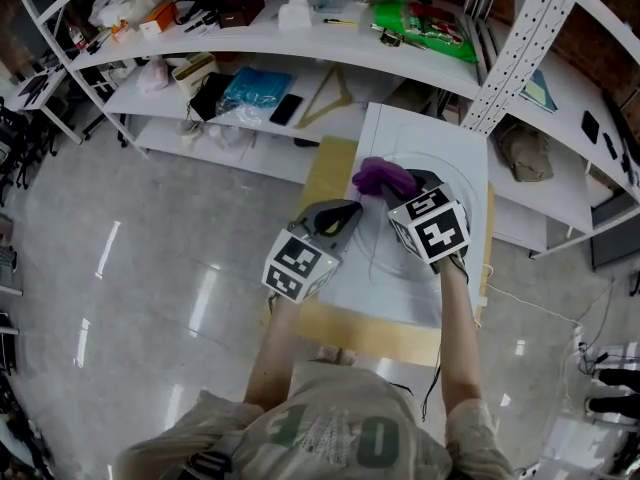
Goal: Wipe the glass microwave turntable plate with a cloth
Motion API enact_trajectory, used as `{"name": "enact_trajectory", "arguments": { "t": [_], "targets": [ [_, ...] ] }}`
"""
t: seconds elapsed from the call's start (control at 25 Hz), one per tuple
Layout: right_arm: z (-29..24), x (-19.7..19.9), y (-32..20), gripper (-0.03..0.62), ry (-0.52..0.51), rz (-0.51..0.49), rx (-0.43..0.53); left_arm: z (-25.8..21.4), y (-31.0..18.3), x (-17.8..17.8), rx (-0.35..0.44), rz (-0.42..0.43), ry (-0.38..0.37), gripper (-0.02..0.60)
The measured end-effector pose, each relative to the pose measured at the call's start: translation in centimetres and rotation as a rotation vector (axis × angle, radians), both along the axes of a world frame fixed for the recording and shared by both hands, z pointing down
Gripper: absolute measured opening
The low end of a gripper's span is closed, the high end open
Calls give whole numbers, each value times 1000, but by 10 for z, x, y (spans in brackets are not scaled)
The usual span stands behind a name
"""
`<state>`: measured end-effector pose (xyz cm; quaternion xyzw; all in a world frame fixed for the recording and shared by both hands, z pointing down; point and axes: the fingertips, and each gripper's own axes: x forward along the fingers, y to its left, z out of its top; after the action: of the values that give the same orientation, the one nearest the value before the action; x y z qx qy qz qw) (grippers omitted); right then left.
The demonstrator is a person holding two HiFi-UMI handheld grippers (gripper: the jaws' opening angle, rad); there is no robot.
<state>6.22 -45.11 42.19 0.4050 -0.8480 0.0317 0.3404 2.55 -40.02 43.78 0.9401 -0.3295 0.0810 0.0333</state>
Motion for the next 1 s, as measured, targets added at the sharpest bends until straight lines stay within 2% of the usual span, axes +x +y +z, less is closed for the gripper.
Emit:
{"name": "enact_trajectory", "arguments": {
  "t": [0.28, 0.52, 0.8, 1.0],
  "targets": [
    [-2, 29, -27, 51, 32, 90, 37, 1, 0, 1, 5, -5, -9, 2],
    [-8, 76, -37, 51, 91, 199, 68, 2, -2, 1, -1, -8, -15, 2],
    [-13, 127, -19, 51, 82, 323, 78, 1, -1, -3, 5, -23, -29, 2],
    [-16, 153, 9, 51, 126, 378, 94, 3, -2, -3, 2, -29, -31, 2]
  ]
}}
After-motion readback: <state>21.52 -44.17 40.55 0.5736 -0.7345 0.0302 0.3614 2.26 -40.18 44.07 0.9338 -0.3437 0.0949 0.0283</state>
